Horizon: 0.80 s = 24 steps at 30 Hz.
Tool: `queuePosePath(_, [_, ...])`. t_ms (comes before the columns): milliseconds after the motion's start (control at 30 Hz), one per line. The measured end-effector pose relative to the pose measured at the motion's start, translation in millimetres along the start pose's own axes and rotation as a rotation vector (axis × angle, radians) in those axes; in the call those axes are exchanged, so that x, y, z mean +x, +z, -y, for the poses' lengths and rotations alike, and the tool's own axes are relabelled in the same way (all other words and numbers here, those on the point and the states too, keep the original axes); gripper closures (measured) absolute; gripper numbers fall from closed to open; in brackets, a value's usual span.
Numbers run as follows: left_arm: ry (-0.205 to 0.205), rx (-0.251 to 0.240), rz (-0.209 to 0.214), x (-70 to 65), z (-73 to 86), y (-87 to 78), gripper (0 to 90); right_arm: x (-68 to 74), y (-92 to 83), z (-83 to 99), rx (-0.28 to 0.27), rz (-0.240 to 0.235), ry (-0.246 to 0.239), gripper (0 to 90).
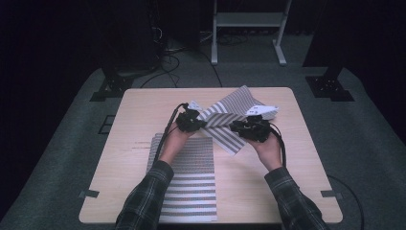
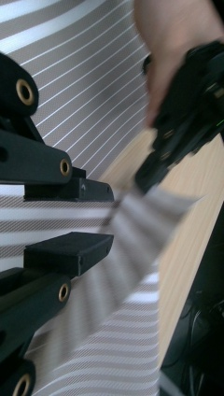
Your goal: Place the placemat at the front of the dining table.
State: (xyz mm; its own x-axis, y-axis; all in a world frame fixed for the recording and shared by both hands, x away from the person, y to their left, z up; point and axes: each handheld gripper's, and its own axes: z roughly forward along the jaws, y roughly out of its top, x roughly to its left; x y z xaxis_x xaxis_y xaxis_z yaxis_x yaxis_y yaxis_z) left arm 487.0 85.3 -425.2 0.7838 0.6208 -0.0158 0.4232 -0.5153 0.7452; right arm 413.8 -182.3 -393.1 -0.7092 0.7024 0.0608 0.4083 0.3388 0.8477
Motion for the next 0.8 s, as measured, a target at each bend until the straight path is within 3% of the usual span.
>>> queuePosePath(133, [-0.013, -0.006, -0.003, 3.4, -0.1, -5.1, 90.0, -8.8, -0.8, 20.8, 0.036, -0.003, 0.036, 68.2])
queuePosePath(267, [-0.013, -0.016, -0.008, 0.6, -1.6, -4.7, 90.0, -9.9, 22.8, 44.6, 0.136, -0.010, 0.052, 60.7])
queuePosePath(367, [-0.008, -0.009, -0.008, -0.9, -2.2, -4.2, 90.0, -6.4, 40.0, 54.0, 0.208, 0.006, 0.018, 58.8])
queuePosePath(567, [-0.022, -0.014, -0.002, 1.4, -1.6, -5.5, 90.0, -0.5, 53.4, 61.0, 0.243, -0.021, -0.010, 51.4])
queuePosePath(667, [-0.017, -0.008, -0.012, 1.5, -1.6, -6.4, 90.0, 2.3, 53.2, 62.1, 0.242, 0.008, -0.050, 56.7])
queuePosePath(800, [-0.019, -0.009, -0.022, 2.2, -1.7, -10.7, 90.0, -0.6, 50.2, 64.7, 0.226, 0.020, -0.031, 69.2])
